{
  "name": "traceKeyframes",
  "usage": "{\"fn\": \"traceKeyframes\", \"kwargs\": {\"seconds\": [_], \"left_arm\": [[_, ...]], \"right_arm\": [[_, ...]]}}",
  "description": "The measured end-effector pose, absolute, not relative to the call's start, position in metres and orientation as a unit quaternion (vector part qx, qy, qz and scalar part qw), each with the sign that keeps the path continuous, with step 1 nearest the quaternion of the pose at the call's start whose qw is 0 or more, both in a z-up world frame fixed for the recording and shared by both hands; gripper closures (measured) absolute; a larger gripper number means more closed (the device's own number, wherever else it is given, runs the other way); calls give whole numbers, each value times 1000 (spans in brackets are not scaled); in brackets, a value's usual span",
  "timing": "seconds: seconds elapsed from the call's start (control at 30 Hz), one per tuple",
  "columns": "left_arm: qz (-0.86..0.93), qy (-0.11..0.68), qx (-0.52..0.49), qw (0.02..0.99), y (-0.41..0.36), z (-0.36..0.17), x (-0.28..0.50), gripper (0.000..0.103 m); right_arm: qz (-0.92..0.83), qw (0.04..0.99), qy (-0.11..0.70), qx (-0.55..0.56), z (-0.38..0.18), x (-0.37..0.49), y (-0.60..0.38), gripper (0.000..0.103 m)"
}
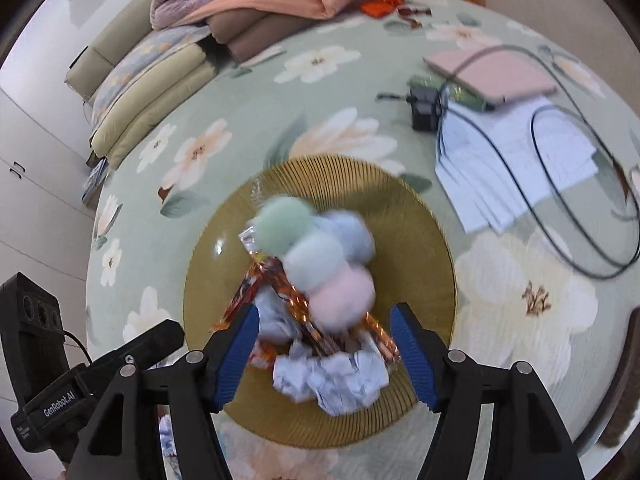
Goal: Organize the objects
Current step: 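Grasp the plaid bow with the left gripper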
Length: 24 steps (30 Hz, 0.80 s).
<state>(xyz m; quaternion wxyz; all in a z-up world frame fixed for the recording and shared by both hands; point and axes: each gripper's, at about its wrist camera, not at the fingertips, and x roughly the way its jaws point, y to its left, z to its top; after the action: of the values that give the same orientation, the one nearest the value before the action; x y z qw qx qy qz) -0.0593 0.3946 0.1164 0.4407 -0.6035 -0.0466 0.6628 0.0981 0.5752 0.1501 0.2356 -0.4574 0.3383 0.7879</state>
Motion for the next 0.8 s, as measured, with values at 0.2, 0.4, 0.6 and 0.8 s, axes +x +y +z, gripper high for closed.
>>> {"fn": "traceKeyframes", "kwargs": {"seconds": [0.2,0.4,0.6,0.8], "left_arm": [[677,-27,-592,435,358,128,-43,32],[714,-44,-587,379,287,139,-47,32],[746,-73,-589,302,201,142,-60,32],[760,-82,-597,243,134,128,-68,32]], "right_arm": [[782,217,343,-474,143,109,549,36],[793,179,337,-475,153,104,503,36],[799,121,331,-487,155,89,448,36],[798,76,321,-504,150,76,394,36]]}}
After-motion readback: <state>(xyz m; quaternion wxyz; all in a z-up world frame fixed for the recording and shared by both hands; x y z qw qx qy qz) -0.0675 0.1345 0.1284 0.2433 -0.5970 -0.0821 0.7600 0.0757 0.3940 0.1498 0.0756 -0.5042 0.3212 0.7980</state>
